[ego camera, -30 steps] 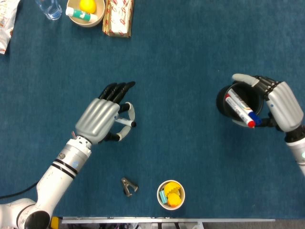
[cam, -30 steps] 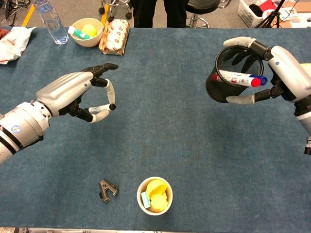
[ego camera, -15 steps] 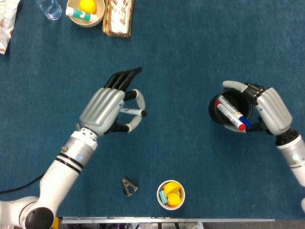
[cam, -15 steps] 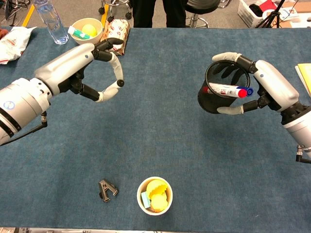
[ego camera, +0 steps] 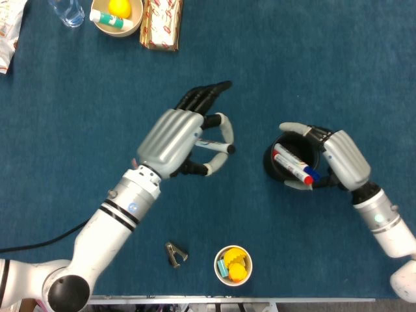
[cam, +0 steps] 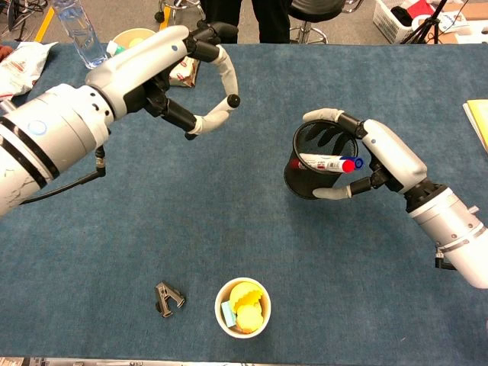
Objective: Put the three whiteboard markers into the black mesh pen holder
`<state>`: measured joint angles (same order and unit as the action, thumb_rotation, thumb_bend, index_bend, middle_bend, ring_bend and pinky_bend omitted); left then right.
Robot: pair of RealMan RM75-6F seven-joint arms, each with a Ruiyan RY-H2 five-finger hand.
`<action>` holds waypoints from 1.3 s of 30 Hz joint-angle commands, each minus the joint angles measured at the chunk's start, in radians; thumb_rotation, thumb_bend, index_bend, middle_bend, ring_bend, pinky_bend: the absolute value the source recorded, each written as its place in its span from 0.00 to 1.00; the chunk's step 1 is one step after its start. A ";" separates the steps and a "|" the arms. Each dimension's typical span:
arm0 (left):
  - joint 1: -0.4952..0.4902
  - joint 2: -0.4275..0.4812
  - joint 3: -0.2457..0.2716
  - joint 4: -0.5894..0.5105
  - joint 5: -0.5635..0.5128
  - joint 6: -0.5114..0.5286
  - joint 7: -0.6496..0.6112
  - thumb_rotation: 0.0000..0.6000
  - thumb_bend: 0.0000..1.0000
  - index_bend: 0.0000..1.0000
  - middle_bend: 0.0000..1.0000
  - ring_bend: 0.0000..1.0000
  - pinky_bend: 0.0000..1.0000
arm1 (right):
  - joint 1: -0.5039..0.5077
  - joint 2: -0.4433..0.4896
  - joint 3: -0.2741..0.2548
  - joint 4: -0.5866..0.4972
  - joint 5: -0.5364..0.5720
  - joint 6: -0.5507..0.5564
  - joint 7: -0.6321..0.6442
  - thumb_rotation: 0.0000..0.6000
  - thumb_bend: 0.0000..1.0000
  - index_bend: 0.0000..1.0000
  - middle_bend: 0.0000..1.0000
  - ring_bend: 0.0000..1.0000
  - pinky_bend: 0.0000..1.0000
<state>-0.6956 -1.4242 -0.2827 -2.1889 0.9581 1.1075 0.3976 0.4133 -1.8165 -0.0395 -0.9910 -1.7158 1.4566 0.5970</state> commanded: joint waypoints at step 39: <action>-0.252 -0.130 -0.063 -0.012 -0.196 -0.017 -0.023 1.00 0.35 0.59 0.00 0.00 0.01 | 0.084 -0.180 0.013 0.188 0.011 -0.068 0.075 1.00 0.02 0.43 0.53 0.44 0.49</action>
<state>-0.9442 -1.5537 -0.3445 -2.2024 0.7644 1.0938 0.3786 0.4951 -1.9948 -0.0266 -0.8033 -1.7039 1.3890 0.6709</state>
